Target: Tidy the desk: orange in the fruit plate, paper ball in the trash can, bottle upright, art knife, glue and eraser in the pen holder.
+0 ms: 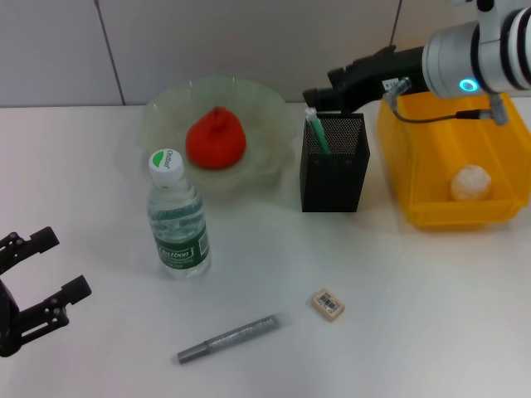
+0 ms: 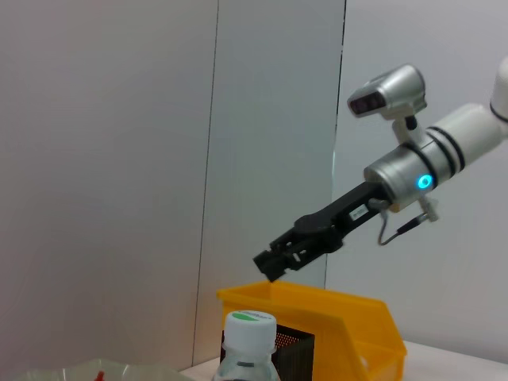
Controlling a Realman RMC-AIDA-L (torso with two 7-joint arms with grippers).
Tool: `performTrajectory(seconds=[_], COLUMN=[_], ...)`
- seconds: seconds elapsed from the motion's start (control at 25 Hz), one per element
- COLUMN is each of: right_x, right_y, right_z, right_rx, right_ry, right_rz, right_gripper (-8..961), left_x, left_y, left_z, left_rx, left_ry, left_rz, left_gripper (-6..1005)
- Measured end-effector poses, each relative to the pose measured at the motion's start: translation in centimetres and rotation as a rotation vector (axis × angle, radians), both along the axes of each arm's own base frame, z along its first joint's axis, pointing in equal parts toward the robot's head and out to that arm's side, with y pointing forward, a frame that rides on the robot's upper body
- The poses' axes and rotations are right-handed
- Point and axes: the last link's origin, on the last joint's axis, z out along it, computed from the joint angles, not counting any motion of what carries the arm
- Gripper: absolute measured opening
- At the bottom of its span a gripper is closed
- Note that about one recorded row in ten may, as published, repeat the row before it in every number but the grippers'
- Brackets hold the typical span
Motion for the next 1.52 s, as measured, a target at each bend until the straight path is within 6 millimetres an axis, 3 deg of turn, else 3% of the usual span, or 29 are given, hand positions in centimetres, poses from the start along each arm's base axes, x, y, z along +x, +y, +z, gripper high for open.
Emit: performTrajectory(seconds=[0.24,0.4,0.64,0.84,1.04,1.52], right_x=[-2.1,-2.3,-1.3,-0.4,-0.1,-0.2], right_y=[-3.2,-4.3,-5.7,-6.1,-6.4,-6.8], right_z=[0.4,-0.1,-3.6,-6.5,-8.2,-10.3], right_rx=[-0.210,-0.301,-0.436,-0.493,-0.501,-0.542], right_ry=[-0.199,-0.277,-0.390,-0.479,-0.545,-0.563], right_rz=[-0.107,-0.167,-0.267,-0.312,-0.320,-0.320], right_gripper=[495,505,594,668,648,613], left_x=[0.0,0.2,0.3,0.5,0.5,0.3], left_y=[0.0,0.3,0.4,0.6,0.5,0.1], left_z=[0.0,0.0,0.0,-0.1,-0.6,-0.8], left_rx=[0.000,0.004,0.005,-0.002,-0.017,-0.019], left_ry=[0.001,0.003,0.006,0.011,0.023,0.033], left_rz=[-0.001,-0.013,-0.020,-0.031,-0.037,-0.033], left_gripper=[803,803,803,803,803,802])
